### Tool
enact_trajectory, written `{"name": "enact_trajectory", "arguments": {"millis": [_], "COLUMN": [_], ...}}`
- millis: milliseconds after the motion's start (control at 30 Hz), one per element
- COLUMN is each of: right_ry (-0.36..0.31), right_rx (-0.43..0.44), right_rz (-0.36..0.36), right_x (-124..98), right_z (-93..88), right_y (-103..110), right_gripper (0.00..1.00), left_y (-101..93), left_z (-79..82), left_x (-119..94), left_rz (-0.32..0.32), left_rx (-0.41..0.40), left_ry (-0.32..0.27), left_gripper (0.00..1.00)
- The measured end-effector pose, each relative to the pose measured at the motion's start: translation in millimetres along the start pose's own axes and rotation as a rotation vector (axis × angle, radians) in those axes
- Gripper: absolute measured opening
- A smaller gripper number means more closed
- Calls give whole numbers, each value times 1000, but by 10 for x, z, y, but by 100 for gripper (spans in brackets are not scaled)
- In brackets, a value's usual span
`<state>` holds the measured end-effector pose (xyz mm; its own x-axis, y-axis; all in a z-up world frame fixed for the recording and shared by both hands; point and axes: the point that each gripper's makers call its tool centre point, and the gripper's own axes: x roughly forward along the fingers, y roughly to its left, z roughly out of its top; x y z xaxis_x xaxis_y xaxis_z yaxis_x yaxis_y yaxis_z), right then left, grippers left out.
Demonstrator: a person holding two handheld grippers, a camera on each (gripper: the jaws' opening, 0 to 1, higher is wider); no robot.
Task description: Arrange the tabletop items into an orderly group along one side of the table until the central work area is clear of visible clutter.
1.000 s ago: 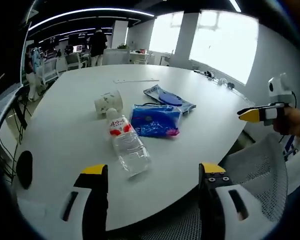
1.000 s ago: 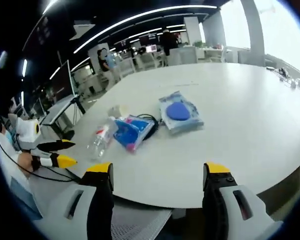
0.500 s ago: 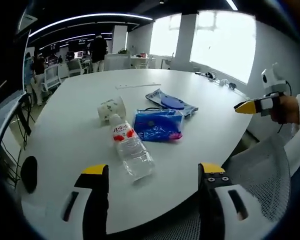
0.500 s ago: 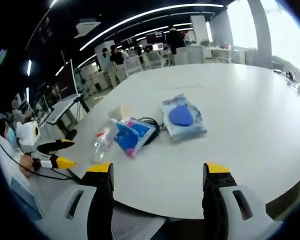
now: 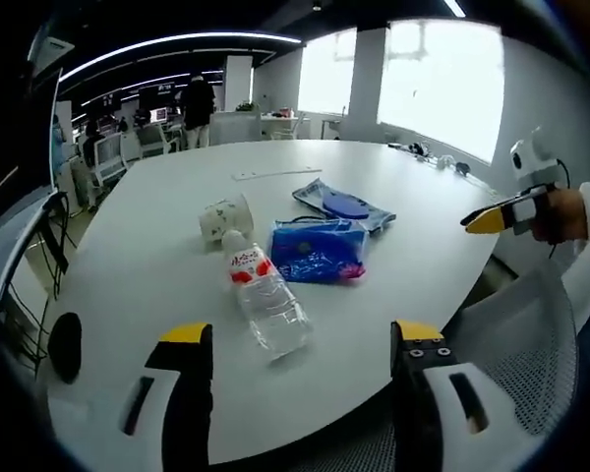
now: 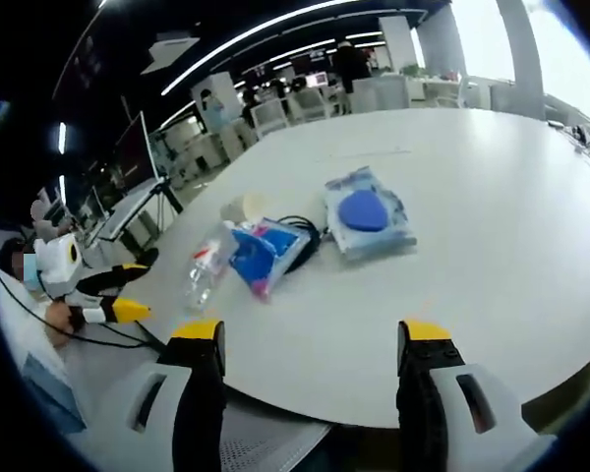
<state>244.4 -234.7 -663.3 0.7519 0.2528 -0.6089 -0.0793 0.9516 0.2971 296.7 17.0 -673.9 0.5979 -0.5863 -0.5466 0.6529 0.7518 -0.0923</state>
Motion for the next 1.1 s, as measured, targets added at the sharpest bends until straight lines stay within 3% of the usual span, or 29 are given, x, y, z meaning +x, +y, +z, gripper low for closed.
{"name": "enact_trajectory", "arguments": {"millis": [300, 1100], "right_ry": [3, 57], "right_rx": [3, -57], "right_rz": [58, 157], "right_x": [169, 477], "right_z": [112, 180], "right_y": [104, 291], "right_gripper": [67, 66], "left_y": [82, 155], "left_z": [12, -48], "left_x": [-8, -1], "left_rz": [40, 102], "left_rx": [-7, 27], "left_ry": [-6, 26], "left_gripper": [74, 68]}}
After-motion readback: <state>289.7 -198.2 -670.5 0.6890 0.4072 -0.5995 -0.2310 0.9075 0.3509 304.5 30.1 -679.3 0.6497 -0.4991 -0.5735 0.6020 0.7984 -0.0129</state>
